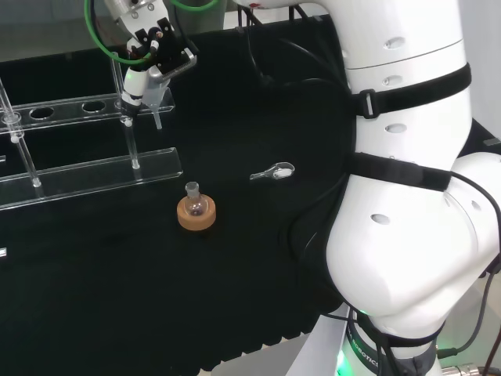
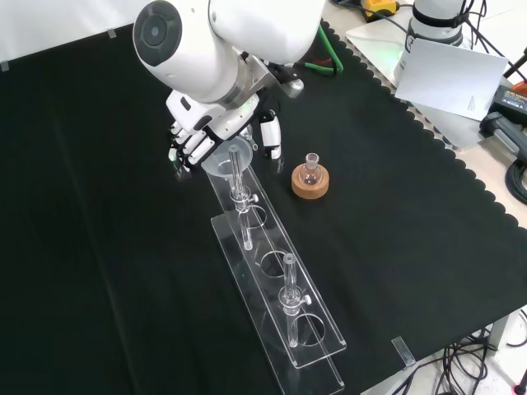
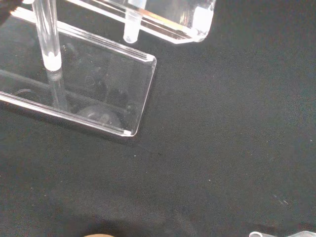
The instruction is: Pick up the funnel from the transparent funnel stand.
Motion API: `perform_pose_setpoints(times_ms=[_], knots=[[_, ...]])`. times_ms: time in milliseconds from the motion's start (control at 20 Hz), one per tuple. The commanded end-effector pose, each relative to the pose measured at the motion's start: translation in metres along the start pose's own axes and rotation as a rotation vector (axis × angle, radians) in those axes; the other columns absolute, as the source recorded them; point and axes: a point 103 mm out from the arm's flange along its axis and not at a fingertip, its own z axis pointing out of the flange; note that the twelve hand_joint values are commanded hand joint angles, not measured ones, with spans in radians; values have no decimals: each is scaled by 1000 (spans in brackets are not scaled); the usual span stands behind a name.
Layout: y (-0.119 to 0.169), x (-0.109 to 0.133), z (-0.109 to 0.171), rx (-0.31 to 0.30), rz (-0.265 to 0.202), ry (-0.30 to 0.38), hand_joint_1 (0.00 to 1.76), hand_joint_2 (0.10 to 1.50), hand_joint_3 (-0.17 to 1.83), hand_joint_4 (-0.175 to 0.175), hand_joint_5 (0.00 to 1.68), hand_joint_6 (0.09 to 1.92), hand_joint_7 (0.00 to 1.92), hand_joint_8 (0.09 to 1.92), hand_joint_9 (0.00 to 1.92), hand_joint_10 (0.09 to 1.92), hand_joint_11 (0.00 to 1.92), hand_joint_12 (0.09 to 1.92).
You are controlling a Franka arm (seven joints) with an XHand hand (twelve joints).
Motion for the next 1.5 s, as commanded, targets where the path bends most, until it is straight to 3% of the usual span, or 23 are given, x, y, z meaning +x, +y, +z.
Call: perform_pose_setpoints(times_ms=[50,250,400,700,950,1250,1500], knots=[[5,1,3,-2,12,-11,644,619,5,-31,0,87,133,477,0,723,0,1263],[7,-2,6,10,23,-5,685,637,13,-30,20,87,157,578,4,861,0,1335],[8,-7,5,-7,38,19,735,658,27,-28,107,87,250,617,109,903,0,1433],[9,-11,3,-44,75,53,776,676,116,-24,397,87,516,586,414,733,0,1560],[10,-9,2,-57,84,70,791,613,285,-21,540,87,675,562,497,656,0,1576],[9,-13,0,-116,109,149,855,531,531,7,736,102,900,614,624,533,0,1586],[2,-18,-6,-177,120,173,896,529,622,58,818,405,1025,603,771,404,0,1612]])
